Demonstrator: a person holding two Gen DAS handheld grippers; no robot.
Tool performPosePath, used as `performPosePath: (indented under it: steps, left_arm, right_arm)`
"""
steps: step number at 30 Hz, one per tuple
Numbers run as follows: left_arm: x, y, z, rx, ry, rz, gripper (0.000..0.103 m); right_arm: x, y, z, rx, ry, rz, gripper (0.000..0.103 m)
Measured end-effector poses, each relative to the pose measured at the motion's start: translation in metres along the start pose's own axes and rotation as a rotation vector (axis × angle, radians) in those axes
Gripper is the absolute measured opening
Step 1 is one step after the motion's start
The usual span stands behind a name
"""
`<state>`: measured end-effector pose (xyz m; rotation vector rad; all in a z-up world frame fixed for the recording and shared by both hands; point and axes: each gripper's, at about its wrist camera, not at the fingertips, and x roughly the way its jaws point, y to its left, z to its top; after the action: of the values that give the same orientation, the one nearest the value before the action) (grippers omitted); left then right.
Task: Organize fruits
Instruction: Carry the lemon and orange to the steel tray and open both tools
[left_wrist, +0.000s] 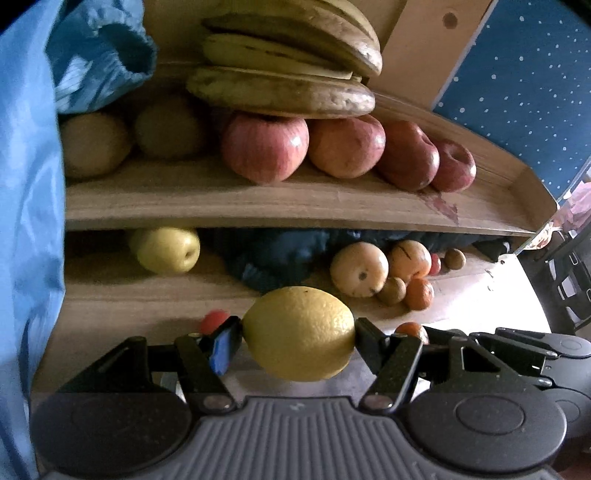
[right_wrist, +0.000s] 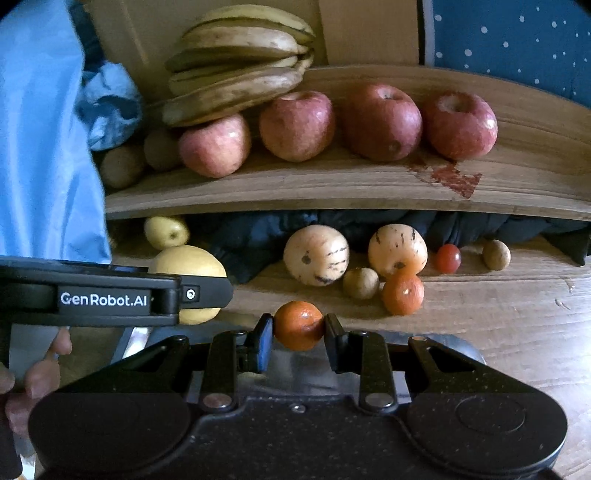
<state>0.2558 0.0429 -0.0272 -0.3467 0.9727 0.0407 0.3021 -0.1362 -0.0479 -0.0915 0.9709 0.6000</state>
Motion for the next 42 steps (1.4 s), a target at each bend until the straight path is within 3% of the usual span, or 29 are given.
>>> performPosePath:
  steps: [24, 31, 42]
  left_arm:
    - [-0.05, -0.001, -0.104, -0.174, 0.058, 0.151, 0.071]
    - [-0.05, -0.006, -0.123, -0.195, 0.087, 0.192, 0.071]
    - [-0.053, -0.022, -0.131, -0.165, 0.078, 0.242, 0.071]
  right_arm:
    - [-0.036, 0.024, -0.084, -0.292, 0.131, 0.226, 0.031]
    - [-0.04, 0.034, -0.104, -0.407, 0.144, 0.244, 0.031]
    - [-0.041, 0.026, -0.111, -0.38, 0.143, 0.236, 0.032]
